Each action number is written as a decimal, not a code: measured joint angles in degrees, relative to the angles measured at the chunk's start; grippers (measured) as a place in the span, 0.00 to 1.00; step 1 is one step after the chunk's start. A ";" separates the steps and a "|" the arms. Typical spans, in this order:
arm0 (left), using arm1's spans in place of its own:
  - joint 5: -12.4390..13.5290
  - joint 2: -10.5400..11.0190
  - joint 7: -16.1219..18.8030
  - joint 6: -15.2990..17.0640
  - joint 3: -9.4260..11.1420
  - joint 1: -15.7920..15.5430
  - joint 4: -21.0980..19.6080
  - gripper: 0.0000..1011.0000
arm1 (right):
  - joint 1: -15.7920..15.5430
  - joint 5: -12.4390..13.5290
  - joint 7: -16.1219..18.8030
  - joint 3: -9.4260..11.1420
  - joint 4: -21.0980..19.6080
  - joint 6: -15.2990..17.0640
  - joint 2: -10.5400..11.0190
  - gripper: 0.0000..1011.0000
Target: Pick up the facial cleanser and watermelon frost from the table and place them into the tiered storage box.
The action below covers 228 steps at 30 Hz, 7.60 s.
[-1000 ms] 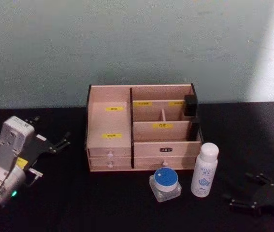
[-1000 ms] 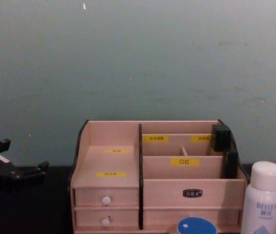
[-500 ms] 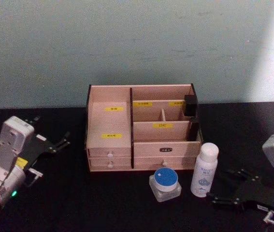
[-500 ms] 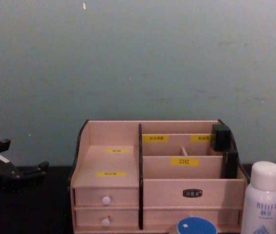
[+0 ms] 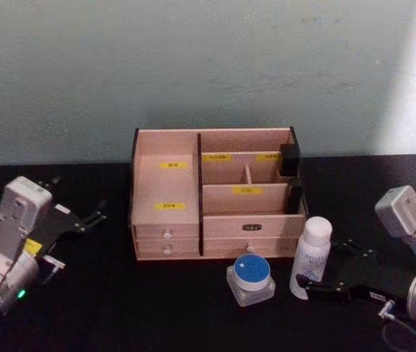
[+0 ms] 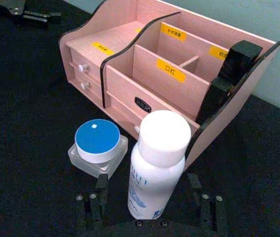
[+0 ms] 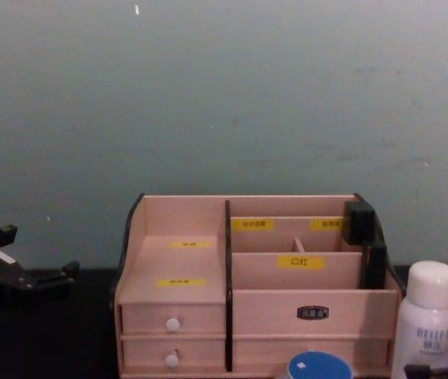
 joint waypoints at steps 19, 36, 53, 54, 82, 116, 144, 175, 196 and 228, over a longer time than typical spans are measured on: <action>0.00 0.00 0.00 0.00 0.00 0.00 0.00 0.99 | 3.45 -1.76 0.69 -1.01 3.44 0.56 -2.68 0.99; 0.00 0.00 0.00 0.00 0.00 0.00 0.00 0.99 | 3.79 -2.20 0.86 -1.18 4.03 0.65 -3.00 0.99; 0.00 0.00 0.00 0.00 0.00 0.00 0.00 0.99 | 3.71 -2.02 0.82 -1.09 3.96 0.64 -2.95 0.62; 0.00 0.00 0.00 0.00 0.00 0.00 0.00 0.99 | 3.71 -2.01 0.82 -1.09 3.95 0.65 -2.95 0.60; 0.00 0.00 0.00 0.00 0.00 0.00 0.00 0.99 | 2.09 1.67 1.43 1.84 -0.99 1.14 -1.16 0.59; 0.00 0.00 0.00 0.00 0.00 0.00 0.00 0.99 | 24.20 0.21 1.57 -5.28 9.13 4.50 -9.74 0.59; 0.00 0.00 0.00 0.00 0.00 0.00 0.00 0.99 | 33.44 -1.87 3.75 -11.09 22.97 4.45 -18.02 0.59; 0.00 0.00 0.00 0.00 0.00 0.00 0.00 0.99 | 36.46 -3.76 4.18 -11.12 29.97 2.59 -21.29 0.59; 0.00 0.00 0.00 0.00 0.00 0.00 0.00 0.99 | 37.13 -4.96 5.07 -11.55 33.47 2.05 -22.82 0.59; 0.00 0.00 0.00 0.00 0.00 0.00 0.00 0.99 | 37.04 -8.80 4.85 -12.31 36.52 1.16 -24.56 0.59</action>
